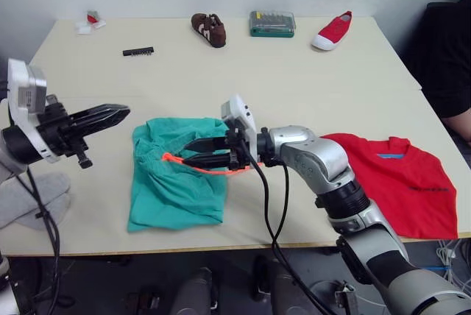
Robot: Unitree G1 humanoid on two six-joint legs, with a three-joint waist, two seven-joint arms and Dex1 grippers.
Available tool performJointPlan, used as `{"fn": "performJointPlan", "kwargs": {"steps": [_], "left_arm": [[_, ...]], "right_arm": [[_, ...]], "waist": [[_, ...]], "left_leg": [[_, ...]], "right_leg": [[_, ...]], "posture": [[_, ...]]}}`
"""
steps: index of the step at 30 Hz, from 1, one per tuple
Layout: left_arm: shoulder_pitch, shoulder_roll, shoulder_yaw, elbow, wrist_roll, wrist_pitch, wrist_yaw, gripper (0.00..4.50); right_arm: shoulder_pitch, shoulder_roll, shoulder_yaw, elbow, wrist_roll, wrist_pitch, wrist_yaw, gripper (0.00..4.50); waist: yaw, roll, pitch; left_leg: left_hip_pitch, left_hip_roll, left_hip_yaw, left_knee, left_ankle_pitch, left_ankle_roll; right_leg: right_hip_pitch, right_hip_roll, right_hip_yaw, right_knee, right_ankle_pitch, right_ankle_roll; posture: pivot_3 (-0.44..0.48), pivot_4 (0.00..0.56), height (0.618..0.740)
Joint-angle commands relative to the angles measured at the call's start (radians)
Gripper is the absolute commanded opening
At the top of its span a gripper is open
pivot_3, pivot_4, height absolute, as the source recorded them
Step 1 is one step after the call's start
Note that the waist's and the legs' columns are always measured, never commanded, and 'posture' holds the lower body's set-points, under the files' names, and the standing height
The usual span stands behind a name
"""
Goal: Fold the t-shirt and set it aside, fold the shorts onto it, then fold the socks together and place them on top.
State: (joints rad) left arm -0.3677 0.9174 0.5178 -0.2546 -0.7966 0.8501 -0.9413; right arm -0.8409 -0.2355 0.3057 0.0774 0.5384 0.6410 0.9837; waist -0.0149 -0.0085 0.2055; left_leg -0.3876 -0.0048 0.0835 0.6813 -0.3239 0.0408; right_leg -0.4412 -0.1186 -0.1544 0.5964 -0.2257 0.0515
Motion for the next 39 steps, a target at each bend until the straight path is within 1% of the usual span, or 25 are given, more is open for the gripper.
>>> {"fn": "performJointPlan", "kwargs": {"steps": [1,2,5,7,9,12,15,18,21,23,25,26,29,32,33,36,39], "left_arm": [[0.036,0.007,-0.134,-0.058,0.043,-0.055,-0.047,0.00],[0.045,0.013,-0.189,-0.069,0.077,-0.084,-0.061,0.00],[0.055,0.012,-0.346,-0.059,0.191,-0.178,-0.087,0.00],[0.052,0.004,-0.419,-0.025,0.263,-0.232,-0.085,0.00],[0.052,0.002,-0.446,-0.006,0.296,-0.264,-0.085,0.00],[0.074,-0.037,-0.488,0.105,0.396,-0.341,-0.025,0.00],[0.140,-0.039,-0.476,0.150,0.417,-0.379,-0.040,0.00],[0.198,-0.031,-0.449,0.167,0.427,-0.401,-0.041,0.00],[0.262,-0.032,-0.410,0.184,0.432,-0.417,-0.023,0.00],[0.317,-0.036,-0.362,0.168,0.416,-0.407,-0.008,0.00],[0.355,-0.039,-0.317,0.142,0.391,-0.384,0.001,0.00],[0.367,-0.040,-0.301,0.129,0.379,-0.372,0.002,0.00],[0.361,-0.021,-0.225,0.048,0.272,-0.291,-0.032,0.00],[0.301,-0.004,-0.189,0.006,0.185,-0.213,-0.053,0.00],[0.244,-0.003,-0.186,0.000,0.140,-0.170,-0.051,0.00],[0.084,-0.019,-0.220,0.019,0.085,-0.093,-0.031,0.00],[-0.016,-0.048,-0.303,0.073,0.126,-0.104,-0.034,0.00]], "right_arm": [[-0.008,0.010,-0.011,0.017,-0.075,-0.067,-0.047,0.46],[-0.009,0.014,-0.004,0.031,-0.104,-0.087,-0.061,0.04],[-0.019,0.019,0.033,0.096,-0.214,-0.179,-0.093,0.04],[-0.025,0.029,0.063,0.150,-0.289,-0.242,-0.111,0.04],[-0.027,0.040,0.073,0.179,-0.327,-0.275,-0.117,0.04],[-0.048,0.092,0.091,0.305,-0.408,-0.345,-0.178,0.04],[-0.066,0.119,0.078,0.424,-0.459,-0.388,-0.219,0.04],[-0.079,0.120,0.070,0.515,-0.506,-0.441,-0.242,0.04],[-0.110,0.116,0.043,0.635,-0.554,-0.522,-0.322,0.04],[-0.131,0.107,0.011,0.679,-0.553,-0.571,-0.352,0.04],[-0.142,0.098,-0.015,0.684,-0.543,-0.604,-0.347,0.04],[-0.143,0.096,-0.023,0.676,-0.540,-0.613,-0.337,0.04],[-0.127,0.087,-0.031,0.548,-0.517,-0.604,-0.265,0.04],[-0.091,0.094,-0.042,0.399,-0.459,-0.533,-0.190,0.04],[-0.065,0.097,-0.036,0.316,-0.427,-0.484,-0.156,0.04],[0.009,0.090,0.015,0.139,-0.395,-0.390,-0.081,0.04],[0.061,0.074,0.079,0.079,-0.418,-0.363,-0.038,0.04]], "waist": [[-0.011,0.000,0.000],[-0.014,0.000,0.000],[-0.016,0.000,0.000],[-0.016,0.000,0.000],[-0.016,0.000,0.000],[-0.016,0.000,0.000],[-0.022,0.000,0.000],[-0.020,0.000,0.000],[-0.019,0.000,0.000],[-0.020,0.000,0.000],[-0.021,0.000,0.000],[-0.021,0.000,0.000],[-0.023,0.000,0.000],[-0.023,0.000,0.000],[-0.023,0.000,0.000],[-0.012,-0.001,0.000],[-0.013,-0.001,0.000]], "left_leg": [[0.000,0.000,0.001,0.000,0.000,0.000],[0.000,0.000,0.003,0.000,0.000,0.000],[0.000,0.001,0.008,-0.001,0.000,0.000],[0.001,0.002,0.010,-0.001,0.000,0.000],[0.001,0.002,0.012,-0.001,0.000,0.000],[0.002,0.002,0.013,-0.001,0.000,-0.001],[0.003,0.002,0.014,-0.001,0.001,-0.001],[0.002,0.003,0.013,-0.001,0.001,-0.001],[0.003,0.003,0.013,-0.001,0.000,-0.001],[0.004,0.003,0.014,-0.001,0.000,-0.002],[0.006,0.003,0.014,-0.001,-0.002,-0.006],[0.007,0.003,0.014,-0.001,-0.002,-0.007],[0.009,0.003,0.014,-0.001,-0.001,-0.009],[0.009,0.005,0.013,-0.002,0.001,-0.007],[0.009,0.005,0.013,-0.002,0.001,-0.007],[0.009,0.005,0.013,-0.002,0.001,-0.007],[0.011,0.003,0.013,-0.002,0.001,-0.006]], "right_leg": [[0.000,0.001,0.001,0.000,0.000,0.000],[-0.001,0.002,0.001,0.000,0.000,0.000],[-0.004,0.004,0.007,0.001,0.000,0.000],[-0.005,0.005,0.008,0.002,0.000,0.000],[-0.006,0.005,0.010,0.003,0.000,-0.001],[-0.007,0.005,0.012,0.005,-0.001,-0.001],[-0.007,0.005,0.013,0.006,-0.001,-0.001],[-0.008,0.004,0.014,0.007,-0.001,-0.002],[-0.008,0.004,0.015,0.008,-0.001,-0.003],[-0.008,0.004,0.016,0.009,-0.001,-0.003],[-0.007,0.003,0.017,0.008,-0.002,-0.003],[-0.007,0.003,0.018,0.008,-0.002,-0.004],[-0.007,0.003,0.018,0.011,-0.003,-0.006],[-0.007,0.003,0.017,0.014,-0.004,-0.008],[-0.007,0.004,0.016,0.015,-0.004,-0.008],[-0.006,0.004,0.016,0.016,-0.004,-0.008],[-0.003,0.004,0.018,0.015,-0.004,-0.007]], "posture": [[0.000,0.150,0.740],[0.000,0.150,0.740],[0.000,0.150,0.740],[0.000,0.150,0.740],[0.000,0.150,0.740],[0.000,0.150,0.740],[0.000,0.150,0.740],[0.000,0.150,0.740],[0.000,0.150,0.740],[0.000,0.150,0.740],[0.000,0.150,0.740],[0.000,0.150,0.740],[0.000,0.150,0.740],[0.000,0.150,0.740],[0.000,0.150,0.740],[0.000,0.150,0.740],[0.000,0.150,0.740]]}}
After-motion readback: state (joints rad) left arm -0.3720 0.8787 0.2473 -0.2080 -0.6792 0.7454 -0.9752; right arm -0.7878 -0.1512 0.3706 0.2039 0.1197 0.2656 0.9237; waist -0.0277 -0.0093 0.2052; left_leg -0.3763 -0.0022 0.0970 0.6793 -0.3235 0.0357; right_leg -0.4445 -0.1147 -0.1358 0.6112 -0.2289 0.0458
